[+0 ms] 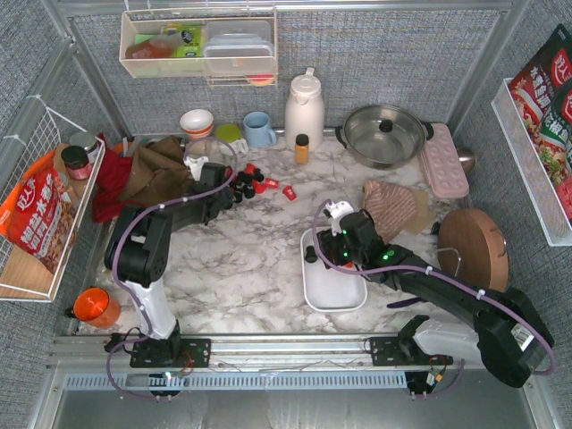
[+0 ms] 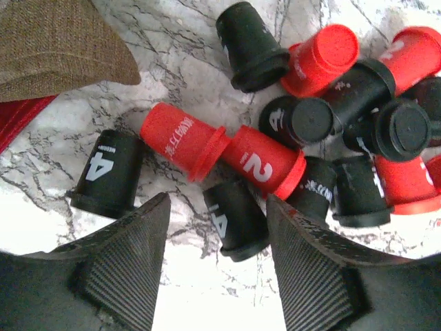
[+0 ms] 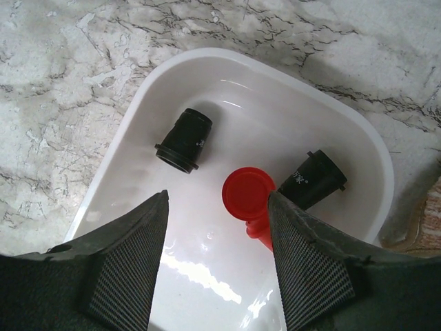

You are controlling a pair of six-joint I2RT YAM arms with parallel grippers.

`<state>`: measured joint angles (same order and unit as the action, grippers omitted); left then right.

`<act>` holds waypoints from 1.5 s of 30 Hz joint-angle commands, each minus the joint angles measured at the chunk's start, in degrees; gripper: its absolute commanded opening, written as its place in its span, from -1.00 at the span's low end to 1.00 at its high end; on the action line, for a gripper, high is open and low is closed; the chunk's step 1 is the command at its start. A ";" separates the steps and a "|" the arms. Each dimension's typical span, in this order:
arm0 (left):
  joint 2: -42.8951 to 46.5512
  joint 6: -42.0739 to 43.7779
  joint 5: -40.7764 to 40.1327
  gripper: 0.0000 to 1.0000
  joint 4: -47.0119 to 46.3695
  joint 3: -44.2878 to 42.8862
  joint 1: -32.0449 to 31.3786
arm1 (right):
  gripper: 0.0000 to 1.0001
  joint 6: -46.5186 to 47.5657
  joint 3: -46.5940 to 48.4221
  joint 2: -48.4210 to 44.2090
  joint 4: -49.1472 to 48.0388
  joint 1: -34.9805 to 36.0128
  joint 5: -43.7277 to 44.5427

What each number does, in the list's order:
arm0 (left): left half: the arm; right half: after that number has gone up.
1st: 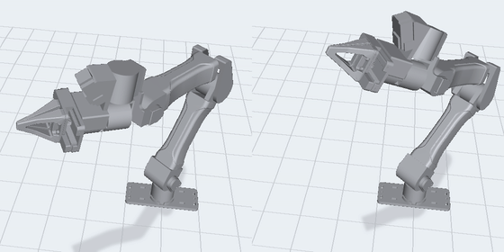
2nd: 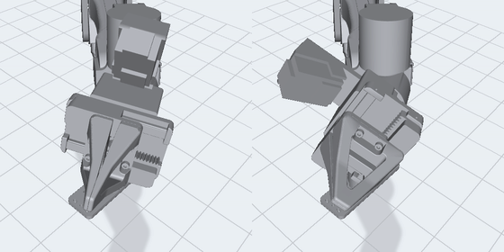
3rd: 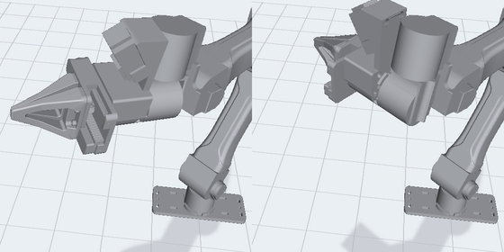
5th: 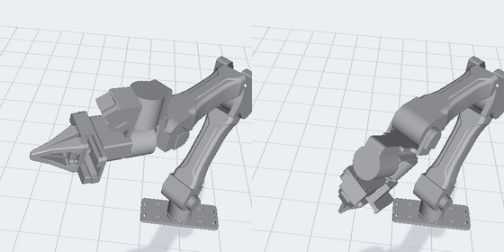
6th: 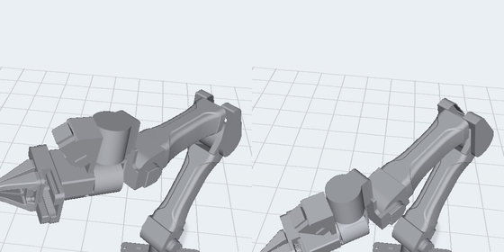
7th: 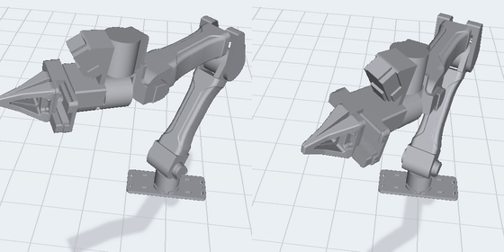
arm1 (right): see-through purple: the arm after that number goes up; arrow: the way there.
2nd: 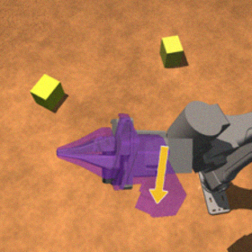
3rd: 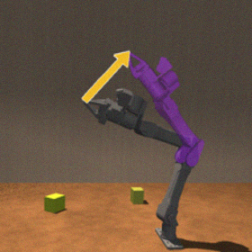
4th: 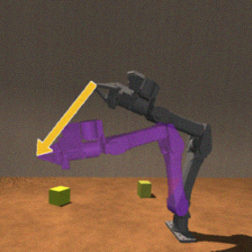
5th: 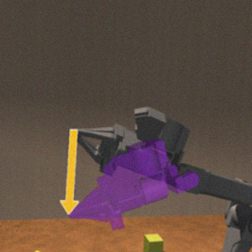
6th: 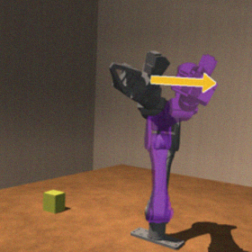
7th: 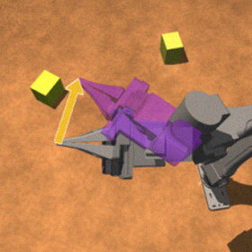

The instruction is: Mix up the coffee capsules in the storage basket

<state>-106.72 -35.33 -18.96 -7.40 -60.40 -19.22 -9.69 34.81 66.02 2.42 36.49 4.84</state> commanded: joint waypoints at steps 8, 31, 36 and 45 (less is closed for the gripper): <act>-5.60 -9.01 2.13 0.15 2.22 -3.27 0.59 | 0.27 0.64 0.20 0.37 -1.32 0.02 -1.68; 12.46 6.89 8.24 -0.26 -10.22 10.21 -6.41 | 0.27 0.34 -2.47 -4.95 -6.98 0.07 -6.72; 21.73 21.49 22.50 -0.19 -30.99 22.64 -10.90 | 0.27 -1.93 -0.96 -7.33 -5.92 0.03 -7.29; 27.95 42.79 47.86 -0.21 -69.72 44.45 -15.21 | 0.27 -7.00 5.16 -7.65 -0.69 -0.20 -8.65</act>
<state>-79.33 -5.34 15.79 -54.24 -21.41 -33.39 -13.28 37.98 58.11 0.51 36.34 -1.98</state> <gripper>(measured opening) 0.407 0.636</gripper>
